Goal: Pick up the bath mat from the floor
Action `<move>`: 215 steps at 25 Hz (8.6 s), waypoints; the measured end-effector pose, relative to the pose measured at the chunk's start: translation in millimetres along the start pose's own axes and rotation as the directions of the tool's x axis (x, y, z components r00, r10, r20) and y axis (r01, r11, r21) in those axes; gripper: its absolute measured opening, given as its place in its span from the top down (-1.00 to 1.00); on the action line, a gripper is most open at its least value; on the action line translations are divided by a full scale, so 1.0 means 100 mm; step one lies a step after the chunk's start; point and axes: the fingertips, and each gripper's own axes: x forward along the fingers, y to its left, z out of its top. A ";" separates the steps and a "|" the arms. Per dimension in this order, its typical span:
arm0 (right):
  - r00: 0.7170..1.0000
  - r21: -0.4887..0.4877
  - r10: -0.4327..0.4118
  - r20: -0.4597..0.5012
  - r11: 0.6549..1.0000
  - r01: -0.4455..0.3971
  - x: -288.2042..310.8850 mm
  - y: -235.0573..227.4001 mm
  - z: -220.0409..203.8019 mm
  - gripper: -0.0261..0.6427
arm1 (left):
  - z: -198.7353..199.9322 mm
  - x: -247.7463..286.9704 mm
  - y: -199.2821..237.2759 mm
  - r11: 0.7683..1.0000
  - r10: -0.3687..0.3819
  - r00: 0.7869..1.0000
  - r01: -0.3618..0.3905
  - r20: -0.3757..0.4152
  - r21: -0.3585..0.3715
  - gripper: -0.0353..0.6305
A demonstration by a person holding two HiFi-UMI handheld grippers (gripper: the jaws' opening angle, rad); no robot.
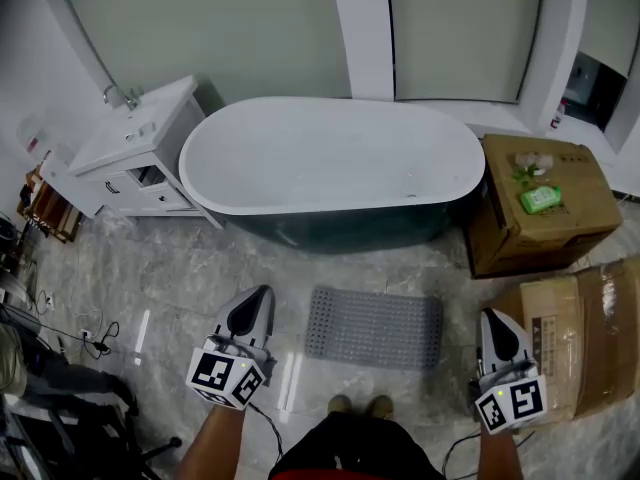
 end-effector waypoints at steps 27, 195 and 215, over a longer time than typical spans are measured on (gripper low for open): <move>0.965 0.036 -0.149 -0.217 0.986 0.160 0.62 -0.34 -2.21 0.91 | -2.63 0.71 0.77 0.998 -0.049 0.972 0.037 -0.230 -0.057 0.86; 0.974 0.309 0.097 -0.206 0.950 -0.029 1.10 -0.04 -1.34 0.78 | -1.39 -0.04 1.10 0.979 -0.032 0.981 -0.007 -0.189 -0.203 0.74; 0.994 0.317 0.087 -0.066 0.946 -0.062 0.20 0.22 0.47 0.79 | 0.31 -0.86 0.74 0.974 -0.058 0.993 0.034 -0.101 -0.223 0.74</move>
